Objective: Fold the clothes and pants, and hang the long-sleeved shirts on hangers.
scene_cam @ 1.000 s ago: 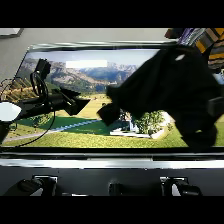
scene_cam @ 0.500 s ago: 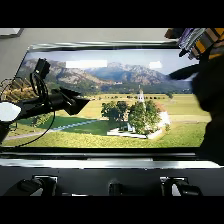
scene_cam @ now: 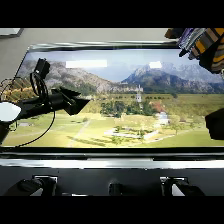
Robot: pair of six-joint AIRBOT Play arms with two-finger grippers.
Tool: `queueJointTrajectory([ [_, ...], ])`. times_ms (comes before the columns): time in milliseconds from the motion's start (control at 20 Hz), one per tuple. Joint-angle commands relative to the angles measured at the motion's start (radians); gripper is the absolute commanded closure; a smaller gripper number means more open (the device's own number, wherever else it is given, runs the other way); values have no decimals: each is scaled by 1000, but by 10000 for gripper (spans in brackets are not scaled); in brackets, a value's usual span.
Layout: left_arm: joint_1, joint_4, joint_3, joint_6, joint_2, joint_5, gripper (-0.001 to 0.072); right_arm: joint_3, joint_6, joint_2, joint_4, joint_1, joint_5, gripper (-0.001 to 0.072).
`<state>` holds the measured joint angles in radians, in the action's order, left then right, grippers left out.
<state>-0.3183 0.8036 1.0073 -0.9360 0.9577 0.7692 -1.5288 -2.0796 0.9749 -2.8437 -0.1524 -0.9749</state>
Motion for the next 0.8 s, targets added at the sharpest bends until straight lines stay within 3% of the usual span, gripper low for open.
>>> queueJointTrajectory([
  [0,-1,0,0,0,0,0,93,-132,-98,122,-94,-45,60,687],
  [50,-1,0,0,0,0,0,92,-168,-136,145,-84,-97,72,687],
  [400,-1,0,0,0,9,-1,93,-236,-146,158,86,-368,195,687],
  [750,-1,0,0,0,13,0,93,-236,-321,174,93,-580,289,687],
])
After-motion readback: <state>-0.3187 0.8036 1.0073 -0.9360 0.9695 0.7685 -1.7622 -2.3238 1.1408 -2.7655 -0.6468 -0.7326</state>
